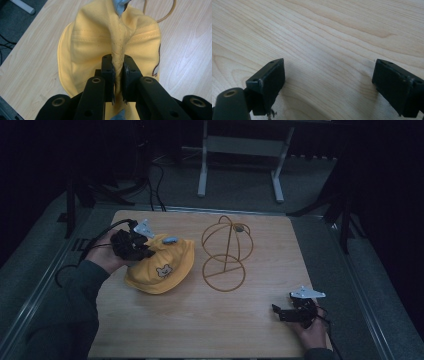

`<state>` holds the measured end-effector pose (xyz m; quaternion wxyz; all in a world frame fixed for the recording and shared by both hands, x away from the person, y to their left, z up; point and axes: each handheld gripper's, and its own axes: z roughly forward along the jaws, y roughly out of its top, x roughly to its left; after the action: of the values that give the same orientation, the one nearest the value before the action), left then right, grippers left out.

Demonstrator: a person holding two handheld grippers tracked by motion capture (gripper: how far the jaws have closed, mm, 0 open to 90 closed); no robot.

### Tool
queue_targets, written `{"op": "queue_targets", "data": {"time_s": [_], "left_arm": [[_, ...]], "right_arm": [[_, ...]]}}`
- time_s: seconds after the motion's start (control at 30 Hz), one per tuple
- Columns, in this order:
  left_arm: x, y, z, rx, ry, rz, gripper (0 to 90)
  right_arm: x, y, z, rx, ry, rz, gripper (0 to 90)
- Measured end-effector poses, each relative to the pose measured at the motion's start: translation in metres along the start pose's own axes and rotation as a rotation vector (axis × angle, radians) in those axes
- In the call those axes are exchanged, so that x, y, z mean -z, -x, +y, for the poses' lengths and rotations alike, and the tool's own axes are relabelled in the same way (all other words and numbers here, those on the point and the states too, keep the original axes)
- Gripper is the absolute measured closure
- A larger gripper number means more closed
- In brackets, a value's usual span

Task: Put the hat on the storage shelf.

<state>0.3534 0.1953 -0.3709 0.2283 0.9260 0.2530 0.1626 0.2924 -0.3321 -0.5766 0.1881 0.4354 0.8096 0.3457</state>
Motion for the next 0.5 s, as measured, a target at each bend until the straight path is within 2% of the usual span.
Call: {"op": "queue_targets", "data": {"time_s": [0.23,0.5], "left_arm": [[0.008,-0.002,0.003,0.011,0.022,0.011,81.9],[0.017,-0.003,0.005,0.008,0.066,0.001,81.8]], "right_arm": [[0.0,0.0,0.0,-0.001,0.0,0.0,11.1],[0.0,0.0,0.0,-0.002,0.0,0.0,11.1]]}}
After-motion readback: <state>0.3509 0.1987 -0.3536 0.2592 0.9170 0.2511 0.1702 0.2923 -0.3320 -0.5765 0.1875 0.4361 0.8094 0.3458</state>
